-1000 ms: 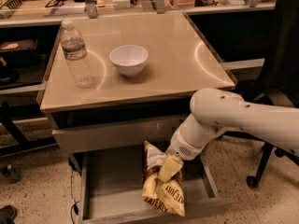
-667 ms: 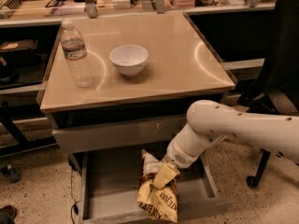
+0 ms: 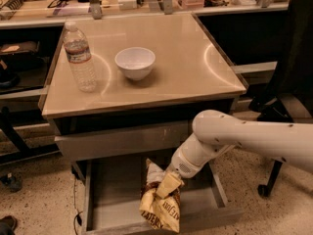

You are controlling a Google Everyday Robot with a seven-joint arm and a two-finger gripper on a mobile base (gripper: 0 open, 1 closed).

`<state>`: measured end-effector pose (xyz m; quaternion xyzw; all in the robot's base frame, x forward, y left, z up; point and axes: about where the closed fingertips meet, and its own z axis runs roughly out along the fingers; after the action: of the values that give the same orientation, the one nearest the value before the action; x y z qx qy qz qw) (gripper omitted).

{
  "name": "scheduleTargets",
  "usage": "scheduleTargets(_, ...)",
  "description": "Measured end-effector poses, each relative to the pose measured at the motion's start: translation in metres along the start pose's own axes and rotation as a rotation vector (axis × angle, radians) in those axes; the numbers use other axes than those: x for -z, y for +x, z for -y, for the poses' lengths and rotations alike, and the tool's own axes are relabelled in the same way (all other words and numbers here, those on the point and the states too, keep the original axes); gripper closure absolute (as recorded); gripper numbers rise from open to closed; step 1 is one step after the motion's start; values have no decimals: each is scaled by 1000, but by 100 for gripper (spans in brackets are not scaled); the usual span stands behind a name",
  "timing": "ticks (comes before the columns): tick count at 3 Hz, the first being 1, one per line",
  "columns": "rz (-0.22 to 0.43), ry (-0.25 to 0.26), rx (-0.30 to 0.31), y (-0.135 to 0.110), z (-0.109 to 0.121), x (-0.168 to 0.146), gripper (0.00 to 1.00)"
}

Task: Place brown chip bag into middle drawer

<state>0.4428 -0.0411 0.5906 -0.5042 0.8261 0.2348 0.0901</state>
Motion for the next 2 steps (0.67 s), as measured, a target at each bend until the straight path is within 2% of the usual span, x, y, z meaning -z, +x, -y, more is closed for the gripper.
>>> scheduleTargets(2, 21, -23, -38, -3, 27, -31, 100)
